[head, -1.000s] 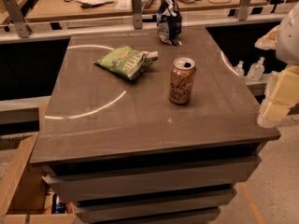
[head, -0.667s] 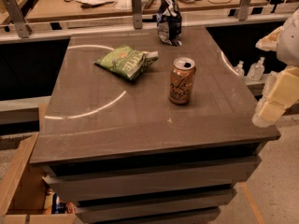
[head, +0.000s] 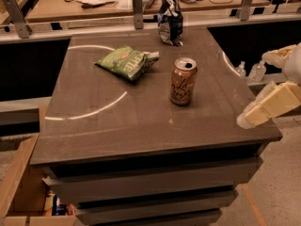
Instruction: Move orange can near blue chip bag
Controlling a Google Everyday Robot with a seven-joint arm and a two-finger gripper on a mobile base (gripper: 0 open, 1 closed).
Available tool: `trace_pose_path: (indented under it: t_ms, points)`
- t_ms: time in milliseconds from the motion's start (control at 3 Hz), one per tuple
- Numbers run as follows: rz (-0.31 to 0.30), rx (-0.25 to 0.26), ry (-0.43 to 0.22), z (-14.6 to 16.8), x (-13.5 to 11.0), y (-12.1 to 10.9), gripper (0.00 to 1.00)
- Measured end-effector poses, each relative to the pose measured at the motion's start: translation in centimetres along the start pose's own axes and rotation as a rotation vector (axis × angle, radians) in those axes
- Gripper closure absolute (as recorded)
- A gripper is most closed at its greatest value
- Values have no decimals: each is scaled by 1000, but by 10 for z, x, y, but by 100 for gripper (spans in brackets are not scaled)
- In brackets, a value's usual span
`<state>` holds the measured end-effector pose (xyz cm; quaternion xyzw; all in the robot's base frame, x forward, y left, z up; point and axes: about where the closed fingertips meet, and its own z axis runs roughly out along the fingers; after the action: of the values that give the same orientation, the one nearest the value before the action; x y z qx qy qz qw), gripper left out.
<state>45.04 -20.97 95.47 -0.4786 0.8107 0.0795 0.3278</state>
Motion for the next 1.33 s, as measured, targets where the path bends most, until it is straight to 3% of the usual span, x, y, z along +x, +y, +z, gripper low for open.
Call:
trace_pose_path:
  t_ms: [333,667,1333]
  points:
    - [53,29,-166,58,-1,2,0]
    - [53,30,-166,58,-1,2,0]
    - [112,68,-275,66,-4,-9,0]
